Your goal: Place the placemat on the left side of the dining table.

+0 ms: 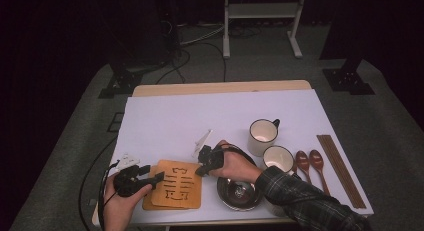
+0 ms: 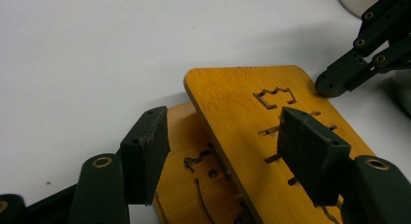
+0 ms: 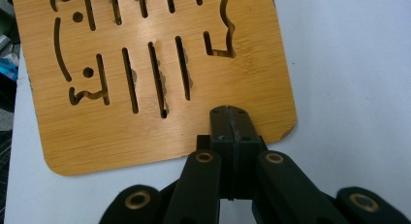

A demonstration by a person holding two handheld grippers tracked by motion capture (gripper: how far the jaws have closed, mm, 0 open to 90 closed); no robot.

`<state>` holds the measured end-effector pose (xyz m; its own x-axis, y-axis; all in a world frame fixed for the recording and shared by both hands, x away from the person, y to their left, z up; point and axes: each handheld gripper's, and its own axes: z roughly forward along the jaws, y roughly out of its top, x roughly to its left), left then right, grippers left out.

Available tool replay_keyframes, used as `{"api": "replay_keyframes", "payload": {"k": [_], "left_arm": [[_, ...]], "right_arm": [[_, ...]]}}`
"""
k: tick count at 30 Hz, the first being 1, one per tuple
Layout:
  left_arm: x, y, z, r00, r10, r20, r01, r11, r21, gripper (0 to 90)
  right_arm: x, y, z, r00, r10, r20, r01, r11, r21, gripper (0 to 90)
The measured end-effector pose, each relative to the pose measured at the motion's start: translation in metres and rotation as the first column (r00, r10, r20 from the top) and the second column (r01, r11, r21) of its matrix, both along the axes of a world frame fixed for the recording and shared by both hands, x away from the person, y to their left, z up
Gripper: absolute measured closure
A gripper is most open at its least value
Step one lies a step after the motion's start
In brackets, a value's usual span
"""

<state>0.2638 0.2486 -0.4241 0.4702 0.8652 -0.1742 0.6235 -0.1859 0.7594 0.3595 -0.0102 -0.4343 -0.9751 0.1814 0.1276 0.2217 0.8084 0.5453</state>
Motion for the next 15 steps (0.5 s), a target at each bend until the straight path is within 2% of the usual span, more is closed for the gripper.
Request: {"api": "replay_keyframes", "payload": {"k": [9,15], "left_arm": [[0.004,-0.008,-0.008,0.9995,-0.017,-0.026,0.017,0.9998,0.009,31.5],[0.008,-0.015,-0.012,0.9986,-0.038,-0.037,0.039,0.9989,0.026,25.7]], "right_arm": [[0.000,0.000,0.000,1.0000,0.006,0.004,-0.006,1.000,0.000,89.6],[0.000,0.000,0.000,0.9999,0.009,0.007,-0.009,1.000,0.000,89.5]]}}
